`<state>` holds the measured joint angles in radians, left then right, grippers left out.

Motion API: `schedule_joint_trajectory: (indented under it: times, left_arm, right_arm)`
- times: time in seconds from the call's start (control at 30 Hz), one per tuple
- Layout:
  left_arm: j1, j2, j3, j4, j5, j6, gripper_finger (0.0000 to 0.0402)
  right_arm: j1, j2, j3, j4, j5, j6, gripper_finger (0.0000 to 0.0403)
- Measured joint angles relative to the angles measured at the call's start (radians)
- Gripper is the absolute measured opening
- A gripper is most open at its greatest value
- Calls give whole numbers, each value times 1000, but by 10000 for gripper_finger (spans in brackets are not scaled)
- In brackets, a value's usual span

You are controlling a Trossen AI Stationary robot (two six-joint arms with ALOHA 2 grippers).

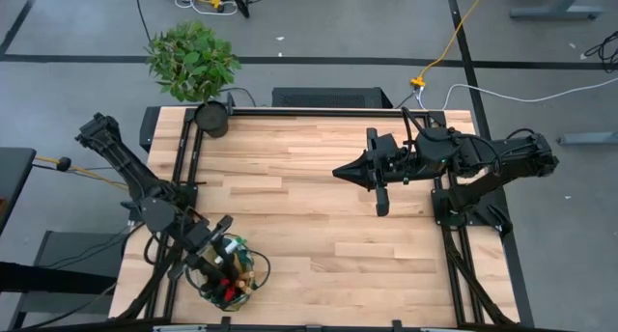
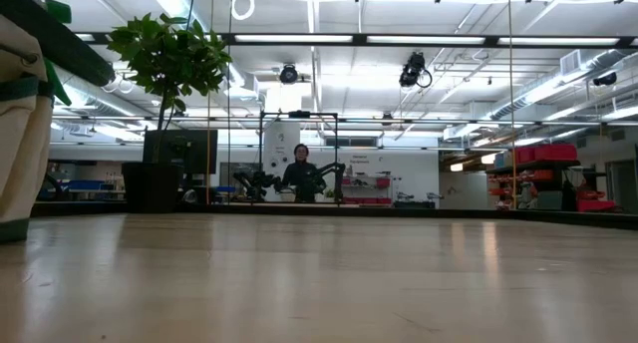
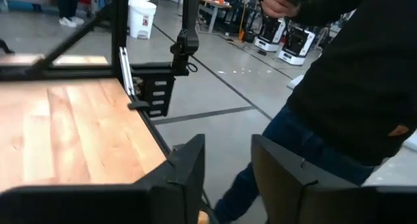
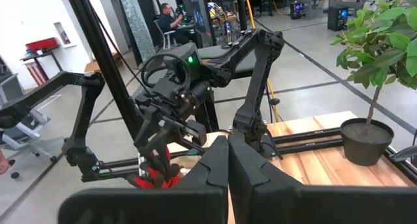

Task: Pick & Place Garden tools in Gardening bag
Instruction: Return to Home Position

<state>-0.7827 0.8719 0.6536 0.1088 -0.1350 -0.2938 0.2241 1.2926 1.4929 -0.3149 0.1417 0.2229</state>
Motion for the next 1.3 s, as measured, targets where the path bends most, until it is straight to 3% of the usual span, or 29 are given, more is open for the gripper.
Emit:
schedule_joint_trajectory:
  times: [0.37,0.57,0.83,1.03,1.3]
  left_arm:
    - [93,-2,3,-2,1,-18,9]
    - [167,-2,3,-1,22,-88,12]
    - [214,-3,3,12,27,-87,9]
    - [229,-4,3,59,9,-23,5]
    - [263,-4,3,98,-95,45,5]
  right_arm:
    - [-1,0,0,-1,5,-91,2]
    - [-28,-12,-1,-17,-32,-139,1]
    - [-51,-140,-34,-117,-6,-184,1]
    - [-50,-272,-187,-54,25,-198,0]
    - [-51,-452,-463,106,27,-214,0]
